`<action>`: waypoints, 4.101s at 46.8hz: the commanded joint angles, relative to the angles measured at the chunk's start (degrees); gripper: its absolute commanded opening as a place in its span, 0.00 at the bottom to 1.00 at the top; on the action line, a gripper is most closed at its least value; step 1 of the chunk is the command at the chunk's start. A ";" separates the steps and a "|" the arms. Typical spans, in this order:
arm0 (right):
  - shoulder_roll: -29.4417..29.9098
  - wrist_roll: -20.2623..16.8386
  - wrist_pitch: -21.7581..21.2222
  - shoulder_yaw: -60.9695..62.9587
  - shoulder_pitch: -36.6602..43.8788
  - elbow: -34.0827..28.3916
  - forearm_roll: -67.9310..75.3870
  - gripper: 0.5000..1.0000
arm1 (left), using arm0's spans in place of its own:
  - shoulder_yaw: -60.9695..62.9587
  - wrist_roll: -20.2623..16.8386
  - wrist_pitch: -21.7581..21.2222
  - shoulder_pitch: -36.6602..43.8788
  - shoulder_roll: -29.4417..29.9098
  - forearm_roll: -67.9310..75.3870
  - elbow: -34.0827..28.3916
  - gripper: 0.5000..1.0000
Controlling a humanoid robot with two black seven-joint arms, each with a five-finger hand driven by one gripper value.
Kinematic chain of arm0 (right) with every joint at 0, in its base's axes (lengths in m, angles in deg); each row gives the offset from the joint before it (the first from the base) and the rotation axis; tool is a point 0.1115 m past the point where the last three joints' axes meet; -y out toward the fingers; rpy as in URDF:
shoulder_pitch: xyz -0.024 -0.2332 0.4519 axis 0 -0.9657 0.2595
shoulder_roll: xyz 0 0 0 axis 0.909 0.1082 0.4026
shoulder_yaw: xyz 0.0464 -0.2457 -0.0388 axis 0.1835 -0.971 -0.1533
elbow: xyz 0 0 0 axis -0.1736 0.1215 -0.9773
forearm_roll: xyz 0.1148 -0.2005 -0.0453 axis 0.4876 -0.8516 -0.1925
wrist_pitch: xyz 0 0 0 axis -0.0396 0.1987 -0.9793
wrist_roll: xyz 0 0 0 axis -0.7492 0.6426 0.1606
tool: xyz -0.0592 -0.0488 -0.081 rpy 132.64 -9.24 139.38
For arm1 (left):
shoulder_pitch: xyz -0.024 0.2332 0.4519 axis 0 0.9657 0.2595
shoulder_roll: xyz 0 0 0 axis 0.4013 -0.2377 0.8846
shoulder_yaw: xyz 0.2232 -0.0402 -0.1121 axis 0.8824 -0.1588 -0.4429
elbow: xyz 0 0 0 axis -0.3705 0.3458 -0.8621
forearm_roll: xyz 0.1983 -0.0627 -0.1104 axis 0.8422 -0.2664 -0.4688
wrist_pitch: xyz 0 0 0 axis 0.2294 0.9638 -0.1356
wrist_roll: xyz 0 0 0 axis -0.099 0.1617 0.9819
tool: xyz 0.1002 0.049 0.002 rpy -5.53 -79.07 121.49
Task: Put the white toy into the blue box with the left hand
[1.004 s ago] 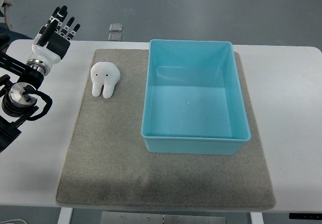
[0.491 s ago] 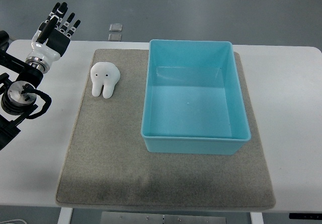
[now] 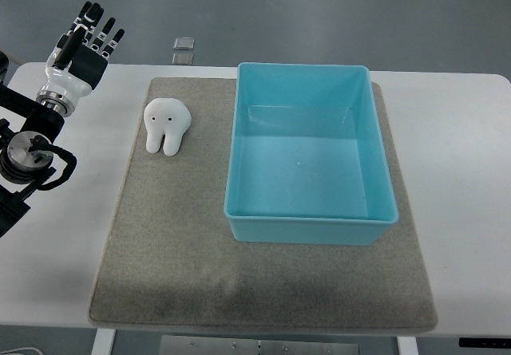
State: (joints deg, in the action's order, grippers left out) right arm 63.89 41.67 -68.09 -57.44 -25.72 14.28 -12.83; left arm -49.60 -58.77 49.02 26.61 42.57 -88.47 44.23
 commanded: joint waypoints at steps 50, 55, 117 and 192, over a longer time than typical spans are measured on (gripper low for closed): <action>0.00 0.00 0.00 0.00 0.02 0.00 0.00 0.87 | 0.92 -0.09 5.10 -4.12 6.91 44.22 -0.88 0.91; 0.00 0.00 0.00 0.00 0.02 0.00 0.00 0.87 | 0.75 -0.09 6.33 -6.32 9.99 48.70 -0.79 0.91; 0.00 0.00 0.00 0.00 0.02 0.00 0.00 0.87 | 2.06 -5.45 2.73 -10.19 13.25 104.34 2.99 0.87; 0.00 0.00 0.00 0.00 0.02 0.00 0.00 0.87 | 18.33 -6.07 -9.31 -10.63 5.08 106.90 -3.87 0.55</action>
State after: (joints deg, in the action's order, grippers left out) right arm 63.89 41.67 -68.09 -57.44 -25.72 14.28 -12.83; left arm -31.58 -64.91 39.79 16.07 47.67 18.42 40.38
